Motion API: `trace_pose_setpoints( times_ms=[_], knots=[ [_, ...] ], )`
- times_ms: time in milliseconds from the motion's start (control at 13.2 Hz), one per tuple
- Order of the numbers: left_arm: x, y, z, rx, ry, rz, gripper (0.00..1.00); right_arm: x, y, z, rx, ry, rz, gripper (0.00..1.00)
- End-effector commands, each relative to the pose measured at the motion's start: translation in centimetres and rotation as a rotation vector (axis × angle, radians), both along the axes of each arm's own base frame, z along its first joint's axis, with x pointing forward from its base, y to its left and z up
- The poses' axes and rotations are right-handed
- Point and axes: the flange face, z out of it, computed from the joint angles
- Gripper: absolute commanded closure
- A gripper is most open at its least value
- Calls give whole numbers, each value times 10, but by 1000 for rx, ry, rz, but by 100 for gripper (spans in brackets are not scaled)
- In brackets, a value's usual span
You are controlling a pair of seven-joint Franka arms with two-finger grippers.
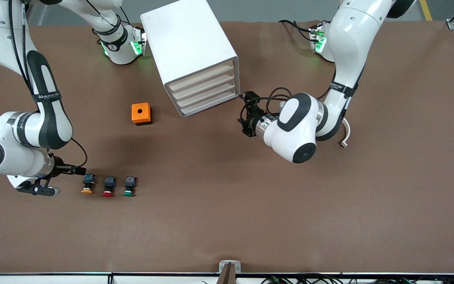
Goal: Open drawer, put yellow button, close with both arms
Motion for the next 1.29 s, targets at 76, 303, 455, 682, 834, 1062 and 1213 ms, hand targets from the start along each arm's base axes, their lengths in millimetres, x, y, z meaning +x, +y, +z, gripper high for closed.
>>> trace_pose_setpoints(
  times_ms=[76, 303, 455, 682, 834, 1062, 1213],
  knots=[
    [-6, -17, -8, 72, 147, 113, 6, 2, -4, -23, 10, 20, 3, 0],
    [-14, -30, -14, 67, 235, 157, 10, 7, 3, -42, 19, -10, -1, 0],
    [-31, -53, -12, 35, 280, 153, 24, 14, 7, -58, 30, -64, -6, 0],
    [-44, -70, -18, 35, 337, 162, 38, 15, 13, -67, 30, -78, 3, 0],
    [-55, -82, -23, 34, 361, 153, 41, 14, 10, -76, 29, -75, -2, 0],
    [-70, -94, -38, 63, 382, 133, 43, 14, 8, -77, 29, -71, -3, 16],
    [-77, -99, -48, 72, 399, 126, 43, 15, 6, -76, 30, -68, -5, 34]
  ],
)
